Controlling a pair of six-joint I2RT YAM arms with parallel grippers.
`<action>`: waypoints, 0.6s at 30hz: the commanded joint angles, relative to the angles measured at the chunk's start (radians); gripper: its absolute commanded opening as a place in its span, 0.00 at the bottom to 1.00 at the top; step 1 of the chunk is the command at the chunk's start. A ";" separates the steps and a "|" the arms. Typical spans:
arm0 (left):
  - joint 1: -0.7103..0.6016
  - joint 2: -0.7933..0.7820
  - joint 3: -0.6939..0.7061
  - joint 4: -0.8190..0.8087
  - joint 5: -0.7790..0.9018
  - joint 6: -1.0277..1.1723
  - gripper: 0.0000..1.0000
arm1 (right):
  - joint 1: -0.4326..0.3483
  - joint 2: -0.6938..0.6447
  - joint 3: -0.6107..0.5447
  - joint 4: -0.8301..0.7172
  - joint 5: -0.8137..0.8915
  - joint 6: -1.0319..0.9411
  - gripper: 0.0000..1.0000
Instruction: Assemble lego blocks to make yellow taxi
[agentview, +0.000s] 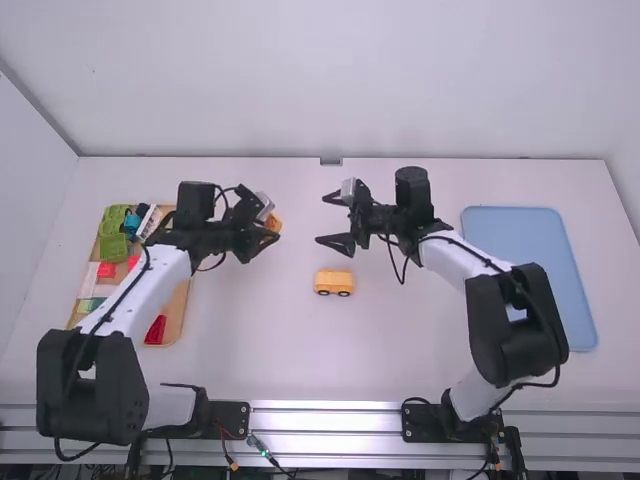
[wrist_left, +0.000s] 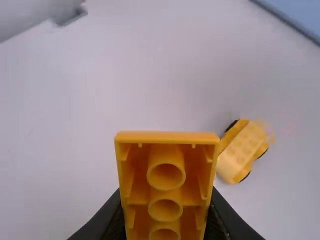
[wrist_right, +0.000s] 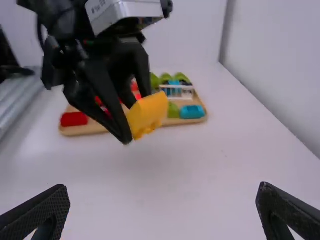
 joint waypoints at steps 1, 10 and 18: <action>-0.027 0.030 0.015 0.035 0.101 0.022 0.14 | -0.040 0.071 0.016 0.075 -0.257 0.097 0.99; -0.043 0.165 0.015 0.270 0.411 0.021 0.15 | -0.029 0.182 0.016 0.468 -0.318 0.472 0.99; -0.058 0.248 0.015 0.397 0.553 0.058 0.13 | -0.018 0.182 0.018 0.511 -0.252 0.593 0.95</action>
